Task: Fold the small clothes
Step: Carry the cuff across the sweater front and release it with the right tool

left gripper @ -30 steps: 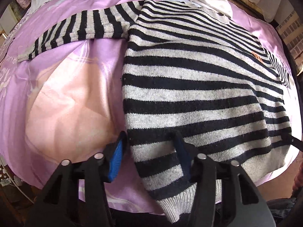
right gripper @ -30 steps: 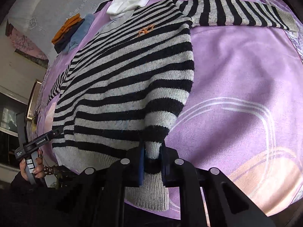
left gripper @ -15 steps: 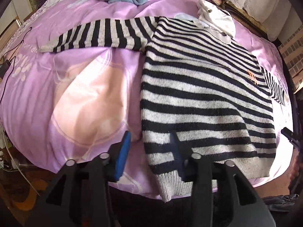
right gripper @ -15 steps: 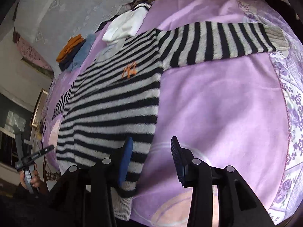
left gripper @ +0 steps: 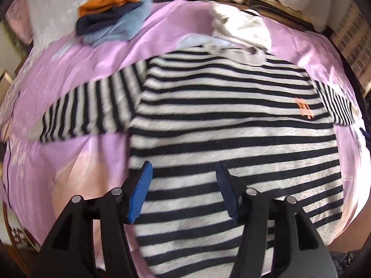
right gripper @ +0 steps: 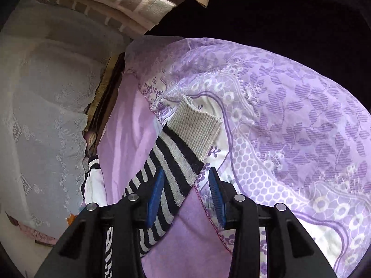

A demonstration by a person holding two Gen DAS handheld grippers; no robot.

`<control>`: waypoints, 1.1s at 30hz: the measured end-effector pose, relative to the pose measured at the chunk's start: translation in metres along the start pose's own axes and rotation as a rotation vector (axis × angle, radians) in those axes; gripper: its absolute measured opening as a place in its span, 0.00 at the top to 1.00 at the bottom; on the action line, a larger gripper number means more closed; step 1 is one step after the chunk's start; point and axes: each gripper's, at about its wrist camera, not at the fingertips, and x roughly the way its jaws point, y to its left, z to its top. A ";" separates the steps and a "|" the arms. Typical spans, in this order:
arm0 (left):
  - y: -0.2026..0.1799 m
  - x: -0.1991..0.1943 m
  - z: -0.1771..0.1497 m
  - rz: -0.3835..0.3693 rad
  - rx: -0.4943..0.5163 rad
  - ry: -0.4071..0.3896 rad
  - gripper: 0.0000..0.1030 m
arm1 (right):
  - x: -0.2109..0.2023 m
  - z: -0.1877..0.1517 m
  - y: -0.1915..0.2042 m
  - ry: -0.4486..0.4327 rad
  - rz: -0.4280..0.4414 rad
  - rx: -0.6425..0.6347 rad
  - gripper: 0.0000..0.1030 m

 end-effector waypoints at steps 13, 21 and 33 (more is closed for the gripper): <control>-0.344 0.039 0.042 0.039 0.712 -0.352 0.33 | 0.039 0.034 -0.012 0.092 -0.031 0.002 0.60; -0.397 0.092 0.052 0.074 0.816 -0.315 0.74 | 0.025 0.039 0.013 0.071 0.041 -0.090 0.93; -0.309 0.045 0.098 -0.457 0.330 -0.096 0.27 | -0.016 -0.011 0.181 0.106 0.273 -0.487 0.93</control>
